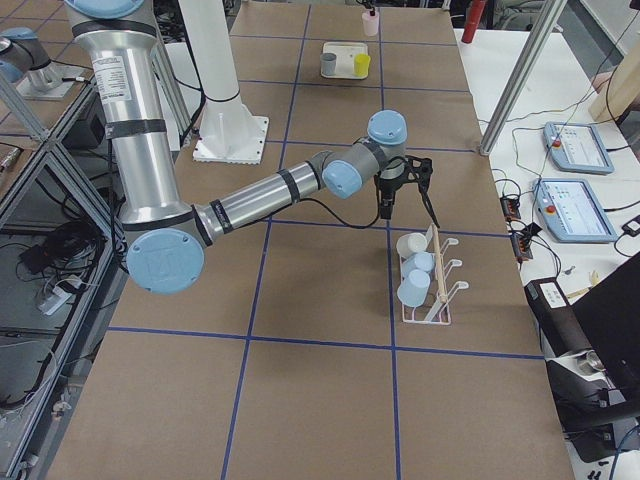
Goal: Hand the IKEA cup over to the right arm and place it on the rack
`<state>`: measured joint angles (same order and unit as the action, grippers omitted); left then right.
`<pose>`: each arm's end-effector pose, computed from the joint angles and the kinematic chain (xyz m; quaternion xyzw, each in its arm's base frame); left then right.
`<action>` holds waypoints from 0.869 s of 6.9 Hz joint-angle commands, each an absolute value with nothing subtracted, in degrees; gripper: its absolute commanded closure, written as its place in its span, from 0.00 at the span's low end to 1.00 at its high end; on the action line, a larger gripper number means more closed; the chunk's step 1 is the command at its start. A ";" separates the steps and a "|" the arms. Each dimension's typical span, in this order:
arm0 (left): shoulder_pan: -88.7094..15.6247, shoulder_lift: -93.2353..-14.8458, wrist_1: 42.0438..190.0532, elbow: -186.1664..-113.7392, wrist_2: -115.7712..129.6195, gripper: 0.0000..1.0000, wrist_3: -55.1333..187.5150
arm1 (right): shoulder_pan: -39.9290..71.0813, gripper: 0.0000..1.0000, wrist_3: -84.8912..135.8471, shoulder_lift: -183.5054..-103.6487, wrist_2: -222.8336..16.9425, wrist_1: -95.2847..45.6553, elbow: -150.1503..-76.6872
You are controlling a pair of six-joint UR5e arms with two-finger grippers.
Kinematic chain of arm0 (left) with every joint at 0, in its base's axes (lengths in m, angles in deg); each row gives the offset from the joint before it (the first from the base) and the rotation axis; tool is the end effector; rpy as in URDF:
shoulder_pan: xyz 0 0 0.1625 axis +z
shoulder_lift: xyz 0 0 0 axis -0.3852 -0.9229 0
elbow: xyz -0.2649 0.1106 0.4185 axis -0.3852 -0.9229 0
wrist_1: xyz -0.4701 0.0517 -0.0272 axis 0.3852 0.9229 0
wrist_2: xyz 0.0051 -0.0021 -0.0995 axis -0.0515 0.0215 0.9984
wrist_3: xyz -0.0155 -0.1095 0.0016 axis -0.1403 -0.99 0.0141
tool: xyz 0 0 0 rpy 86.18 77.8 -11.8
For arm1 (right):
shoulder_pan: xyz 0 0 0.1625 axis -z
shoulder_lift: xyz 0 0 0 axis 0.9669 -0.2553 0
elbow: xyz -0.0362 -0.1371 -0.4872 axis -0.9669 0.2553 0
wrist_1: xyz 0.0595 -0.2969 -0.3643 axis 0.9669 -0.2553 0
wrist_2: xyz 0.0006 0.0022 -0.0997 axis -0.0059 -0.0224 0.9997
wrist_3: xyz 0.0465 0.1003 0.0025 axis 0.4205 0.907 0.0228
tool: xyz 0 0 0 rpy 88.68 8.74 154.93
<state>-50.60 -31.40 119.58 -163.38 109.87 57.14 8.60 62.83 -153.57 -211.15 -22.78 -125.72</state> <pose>0.0918 -0.5505 0.5829 0.2188 0.3766 0.0491 0.8988 -0.1947 -0.6025 0.4648 0.0482 -0.4610 0.1124 0.8789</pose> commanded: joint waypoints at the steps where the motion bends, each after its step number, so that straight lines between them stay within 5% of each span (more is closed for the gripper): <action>1: -50.39 -35.30 119.47 -169.61 111.33 1.00 38.55 | 14.71 0.01 69.41 -153.05 -205.47 -22.69 -129.83; 6: -32.84 -48.75 132.74 -170.25 114.51 1.00 1.44 | 17.54 0.01 85.05 -145.24 -205.17 -22.69 -131.33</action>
<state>-37.29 -45.62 131.66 -170.28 116.17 8.90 16.65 81.36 -146.82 -205.16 -22.69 -130.70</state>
